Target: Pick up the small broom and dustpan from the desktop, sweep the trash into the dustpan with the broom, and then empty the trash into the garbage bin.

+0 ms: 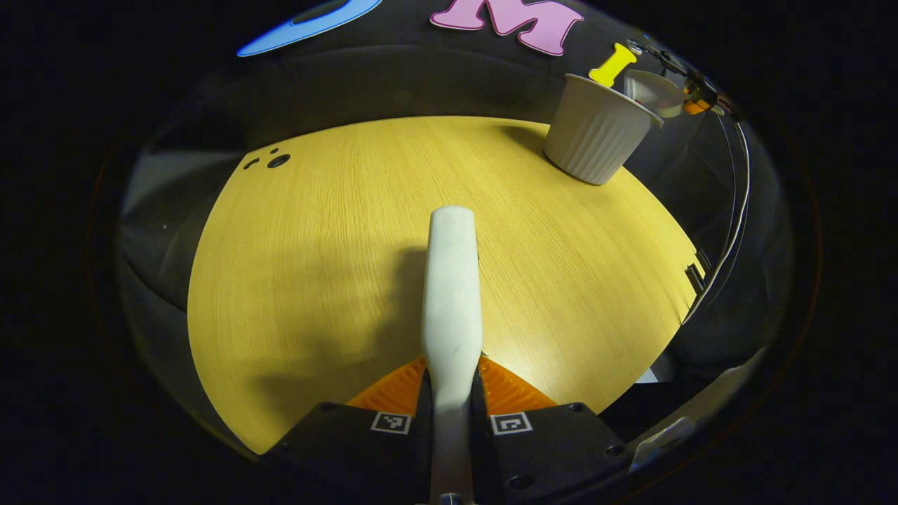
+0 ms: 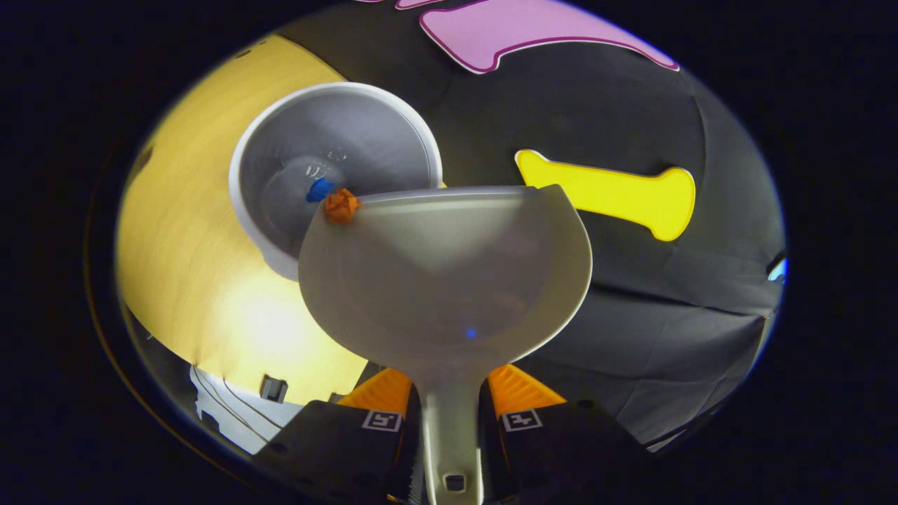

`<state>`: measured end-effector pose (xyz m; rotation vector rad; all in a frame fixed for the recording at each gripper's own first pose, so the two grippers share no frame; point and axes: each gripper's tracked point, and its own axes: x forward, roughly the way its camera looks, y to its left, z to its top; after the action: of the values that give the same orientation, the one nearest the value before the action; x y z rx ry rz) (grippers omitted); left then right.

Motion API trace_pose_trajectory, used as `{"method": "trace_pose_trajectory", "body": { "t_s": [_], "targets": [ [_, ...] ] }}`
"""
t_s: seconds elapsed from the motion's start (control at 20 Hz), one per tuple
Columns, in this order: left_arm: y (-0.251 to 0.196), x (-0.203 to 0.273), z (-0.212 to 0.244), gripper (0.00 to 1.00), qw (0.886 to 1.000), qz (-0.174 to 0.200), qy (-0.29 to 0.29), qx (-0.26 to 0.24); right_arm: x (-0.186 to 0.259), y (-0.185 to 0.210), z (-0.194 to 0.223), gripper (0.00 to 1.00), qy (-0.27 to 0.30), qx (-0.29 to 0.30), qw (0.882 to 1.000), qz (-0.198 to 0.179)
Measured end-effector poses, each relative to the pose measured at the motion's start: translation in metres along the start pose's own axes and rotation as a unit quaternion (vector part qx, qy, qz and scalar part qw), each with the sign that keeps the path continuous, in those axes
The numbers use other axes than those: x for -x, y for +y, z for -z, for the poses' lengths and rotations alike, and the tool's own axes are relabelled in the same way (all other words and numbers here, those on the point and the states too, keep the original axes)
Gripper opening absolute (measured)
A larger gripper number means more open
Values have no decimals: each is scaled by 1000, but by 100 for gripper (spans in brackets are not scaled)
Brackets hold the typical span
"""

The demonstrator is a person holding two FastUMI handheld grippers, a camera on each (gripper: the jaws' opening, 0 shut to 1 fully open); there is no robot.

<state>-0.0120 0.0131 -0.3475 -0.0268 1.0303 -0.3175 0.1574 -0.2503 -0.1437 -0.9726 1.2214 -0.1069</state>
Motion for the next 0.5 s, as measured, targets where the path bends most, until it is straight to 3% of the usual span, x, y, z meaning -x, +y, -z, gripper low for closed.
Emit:
{"method": "trace_pose_trajectory", "body": {
  "t_s": [0.25, 0.5],
  "targets": [
    [-2, -1, -1, 27, 1000, -3, 0, -3, 2, 0, -4, 36, -10, -12, 1000, -4],
    [-4, 2, -5, 27, 1000, -3, -4, -15, 24, 15, 6, 37, -53, -119, 990, -49]
  ]
}}
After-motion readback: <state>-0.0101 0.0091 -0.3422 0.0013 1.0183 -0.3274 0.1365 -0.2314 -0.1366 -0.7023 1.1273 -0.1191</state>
